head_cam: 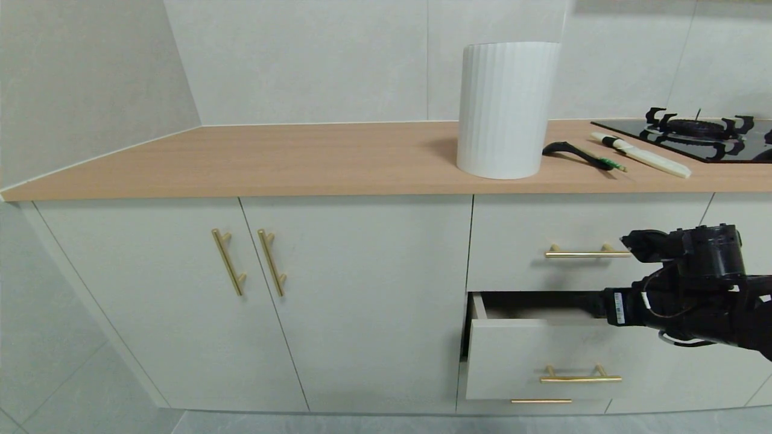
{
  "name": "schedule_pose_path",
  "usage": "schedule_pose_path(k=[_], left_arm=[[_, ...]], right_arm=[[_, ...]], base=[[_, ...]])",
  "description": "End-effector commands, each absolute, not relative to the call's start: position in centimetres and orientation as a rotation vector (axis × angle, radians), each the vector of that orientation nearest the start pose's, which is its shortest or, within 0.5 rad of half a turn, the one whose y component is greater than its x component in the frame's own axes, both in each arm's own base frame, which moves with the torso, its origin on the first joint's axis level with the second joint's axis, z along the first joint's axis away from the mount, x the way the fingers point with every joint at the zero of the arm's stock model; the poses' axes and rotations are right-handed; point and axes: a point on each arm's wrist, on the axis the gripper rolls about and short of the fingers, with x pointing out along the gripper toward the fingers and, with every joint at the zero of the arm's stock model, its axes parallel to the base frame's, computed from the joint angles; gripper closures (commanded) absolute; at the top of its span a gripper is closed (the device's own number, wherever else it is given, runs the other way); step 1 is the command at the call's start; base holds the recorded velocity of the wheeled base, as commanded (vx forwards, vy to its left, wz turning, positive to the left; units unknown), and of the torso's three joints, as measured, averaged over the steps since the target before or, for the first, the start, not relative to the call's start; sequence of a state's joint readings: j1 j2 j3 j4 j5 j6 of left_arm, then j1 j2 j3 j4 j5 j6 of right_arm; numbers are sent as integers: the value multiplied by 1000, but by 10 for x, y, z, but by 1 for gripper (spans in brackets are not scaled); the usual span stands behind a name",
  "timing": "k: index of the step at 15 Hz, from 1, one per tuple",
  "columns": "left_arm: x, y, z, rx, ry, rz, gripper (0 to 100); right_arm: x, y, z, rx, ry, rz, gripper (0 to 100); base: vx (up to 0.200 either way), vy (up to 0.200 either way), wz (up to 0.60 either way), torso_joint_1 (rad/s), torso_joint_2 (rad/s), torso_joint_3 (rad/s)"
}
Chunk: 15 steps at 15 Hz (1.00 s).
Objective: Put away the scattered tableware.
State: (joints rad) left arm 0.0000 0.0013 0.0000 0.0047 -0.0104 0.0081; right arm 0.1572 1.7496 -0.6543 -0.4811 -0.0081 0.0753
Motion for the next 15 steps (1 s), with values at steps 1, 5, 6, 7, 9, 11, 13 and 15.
schedule_pose_path(k=[1,5,6,7,9,11,13,15], left_arm=[[-23,0,75,8,6,-11,0],[-23,0,75,8,6,-11,0],[-23,0,75,8,6,-11,0],[-23,0,75,8,6,-11,0],[-23,0,75,8,6,-11,0],[-23,0,75,9,6,-11,0],[-23,0,75,8,6,-11,0],[-23,0,75,9,6,-11,0]], right_arm=[[286,56,104,28,657,141,0],[302,68,82,52,690,63,0],[304,69,79,53,678,61,0],[309,70,72,51,657,47,0],[314,70,64,48,645,28,0],[319,71,51,44,650,21,0],[323,72,42,41,649,20,0],[325,71,39,39,646,12,0]], base=[[0,0,0,0,0,0],[0,0,0,0,0,0],[0,0,0,0,0,0],[0,0,0,0,0,0],[0,0,0,0,0,0],[0,0,0,0,0,0],[0,0,0,0,0,0],[0,0,0,0,0,0]])
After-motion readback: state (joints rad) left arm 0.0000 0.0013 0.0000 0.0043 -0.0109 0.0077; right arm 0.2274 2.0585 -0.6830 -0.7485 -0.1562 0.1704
